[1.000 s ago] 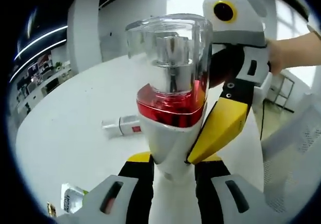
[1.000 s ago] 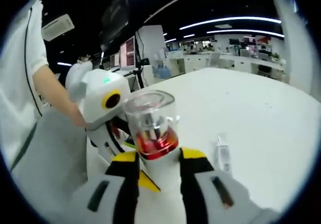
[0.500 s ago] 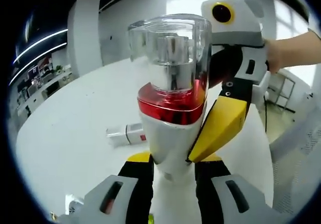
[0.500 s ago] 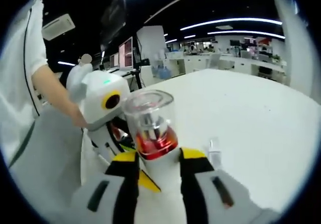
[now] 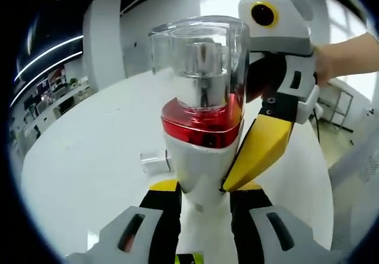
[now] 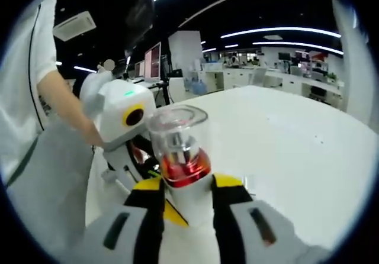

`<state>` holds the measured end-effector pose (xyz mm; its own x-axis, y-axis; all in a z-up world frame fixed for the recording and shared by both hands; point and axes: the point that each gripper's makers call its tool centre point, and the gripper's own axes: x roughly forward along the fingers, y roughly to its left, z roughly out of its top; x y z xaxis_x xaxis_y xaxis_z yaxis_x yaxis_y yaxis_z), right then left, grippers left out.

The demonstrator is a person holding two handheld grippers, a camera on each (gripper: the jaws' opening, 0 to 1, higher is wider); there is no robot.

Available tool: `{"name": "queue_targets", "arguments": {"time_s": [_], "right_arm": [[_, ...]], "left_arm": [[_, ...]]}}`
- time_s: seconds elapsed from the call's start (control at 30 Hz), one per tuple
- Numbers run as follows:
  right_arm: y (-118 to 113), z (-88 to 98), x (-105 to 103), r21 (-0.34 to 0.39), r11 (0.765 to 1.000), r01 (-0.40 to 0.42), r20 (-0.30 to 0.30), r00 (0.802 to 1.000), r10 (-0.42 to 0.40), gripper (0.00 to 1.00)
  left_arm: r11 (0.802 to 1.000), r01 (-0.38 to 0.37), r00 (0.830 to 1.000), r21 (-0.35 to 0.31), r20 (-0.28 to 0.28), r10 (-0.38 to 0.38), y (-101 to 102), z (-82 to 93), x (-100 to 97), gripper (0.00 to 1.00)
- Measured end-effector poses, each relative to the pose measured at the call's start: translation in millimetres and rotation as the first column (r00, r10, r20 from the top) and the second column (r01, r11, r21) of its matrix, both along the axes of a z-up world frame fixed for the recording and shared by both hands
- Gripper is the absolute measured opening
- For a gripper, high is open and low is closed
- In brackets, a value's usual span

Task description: Arrange the skincare products in the storage area until every visible bottle or jar stands upright without overlapping.

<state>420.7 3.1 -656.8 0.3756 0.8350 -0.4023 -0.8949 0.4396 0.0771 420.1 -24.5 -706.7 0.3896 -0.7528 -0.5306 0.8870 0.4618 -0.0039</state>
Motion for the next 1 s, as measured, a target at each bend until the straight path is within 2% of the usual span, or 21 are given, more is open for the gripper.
{"name": "queue_targets", "arguments": {"time_s": [0.77,0.83,0.93,1.0], "right_arm": [[13,-0.5,5,0.011,1.0,0.012,-0.014,1.0,-0.012,0.31],[14,0.9,5,0.034,0.999,0.034,-0.044,0.998,-0.032,0.33],[13,1.5,5,0.038,0.998,0.059,-0.052,0.997,-0.057,0.39],[14,2.1,3,0.056,0.996,0.072,-0.067,0.995,-0.068,0.43]], "left_arm": [[1.0,-0.006,1.0,0.029,-0.003,0.006,15,-0.4,4.9,0.29],[0.999,-0.009,1.0,0.035,0.008,0.009,14,-0.7,5.0,0.29],[0.999,0.001,0.999,0.036,0.036,-0.003,14,1.4,2.8,0.32],[1.0,0.001,1.0,0.028,0.031,-0.002,14,3.6,1.4,0.35]]}}
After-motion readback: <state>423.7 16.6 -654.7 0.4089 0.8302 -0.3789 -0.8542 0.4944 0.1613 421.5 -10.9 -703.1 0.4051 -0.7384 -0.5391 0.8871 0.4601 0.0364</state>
